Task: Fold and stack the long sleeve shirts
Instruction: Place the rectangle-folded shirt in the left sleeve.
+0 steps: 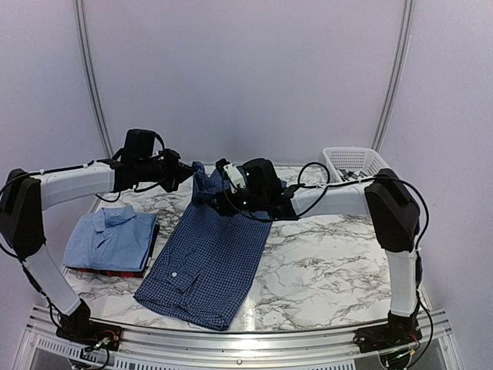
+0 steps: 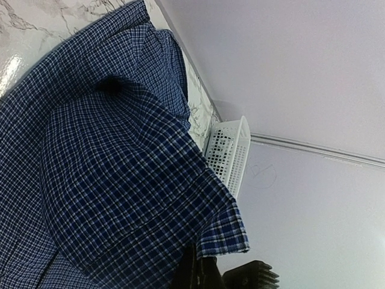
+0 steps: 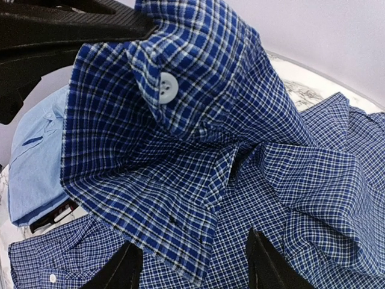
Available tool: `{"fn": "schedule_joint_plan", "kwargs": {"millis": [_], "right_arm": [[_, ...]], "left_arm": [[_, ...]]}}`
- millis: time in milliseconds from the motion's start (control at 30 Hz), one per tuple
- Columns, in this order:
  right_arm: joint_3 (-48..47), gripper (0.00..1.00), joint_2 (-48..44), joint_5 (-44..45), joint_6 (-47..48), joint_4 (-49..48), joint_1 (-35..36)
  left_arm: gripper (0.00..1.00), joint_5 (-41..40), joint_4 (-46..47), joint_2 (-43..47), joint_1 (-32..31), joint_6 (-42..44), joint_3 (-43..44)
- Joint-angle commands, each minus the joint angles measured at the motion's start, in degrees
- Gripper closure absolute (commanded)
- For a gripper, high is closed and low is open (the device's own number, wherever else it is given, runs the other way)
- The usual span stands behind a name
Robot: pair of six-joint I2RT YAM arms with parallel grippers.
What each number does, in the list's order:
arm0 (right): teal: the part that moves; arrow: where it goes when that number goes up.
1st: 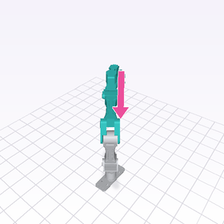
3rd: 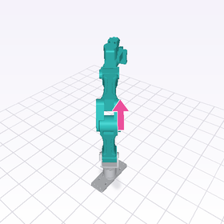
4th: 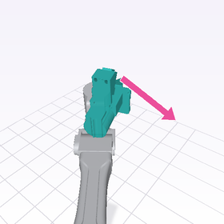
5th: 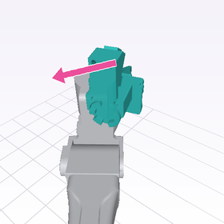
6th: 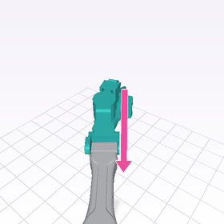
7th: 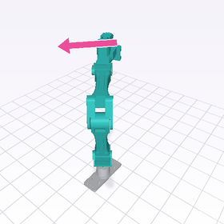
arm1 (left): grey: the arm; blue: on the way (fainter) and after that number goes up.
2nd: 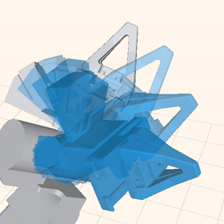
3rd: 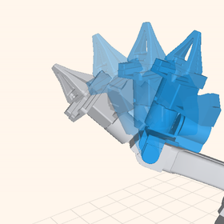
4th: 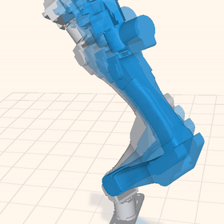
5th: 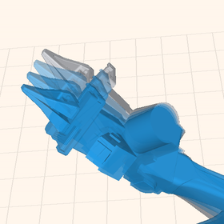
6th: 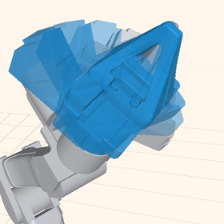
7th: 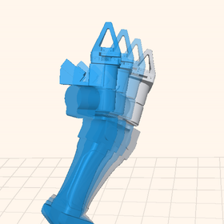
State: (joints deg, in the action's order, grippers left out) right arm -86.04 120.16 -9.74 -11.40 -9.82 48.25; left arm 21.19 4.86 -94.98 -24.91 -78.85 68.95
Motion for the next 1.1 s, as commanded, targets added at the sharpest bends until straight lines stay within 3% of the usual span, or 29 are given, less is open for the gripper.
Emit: {"fn": "schedule_joint_plan", "kwargs": {"millis": [0,400,1067], "right_arm": [[-1.48,0.49,0.29,1.28,2.77,-0.61,0.12],[-2.2,0.97,-1.22,6.01,6.89,-0.31,0.76],[-9.34,1.0,3.22,6.74,5.73,-2.47,2.52]], "left_arm": [[1.0,1.66,1.03,1.45,-0.75,1.54,1.89],[1.0,3.28,-2.78,0.31,-1.45,5.58,2.95],[0.98,5.32,-11.01,-2.97,-1.55,17.74,2.7]]}}
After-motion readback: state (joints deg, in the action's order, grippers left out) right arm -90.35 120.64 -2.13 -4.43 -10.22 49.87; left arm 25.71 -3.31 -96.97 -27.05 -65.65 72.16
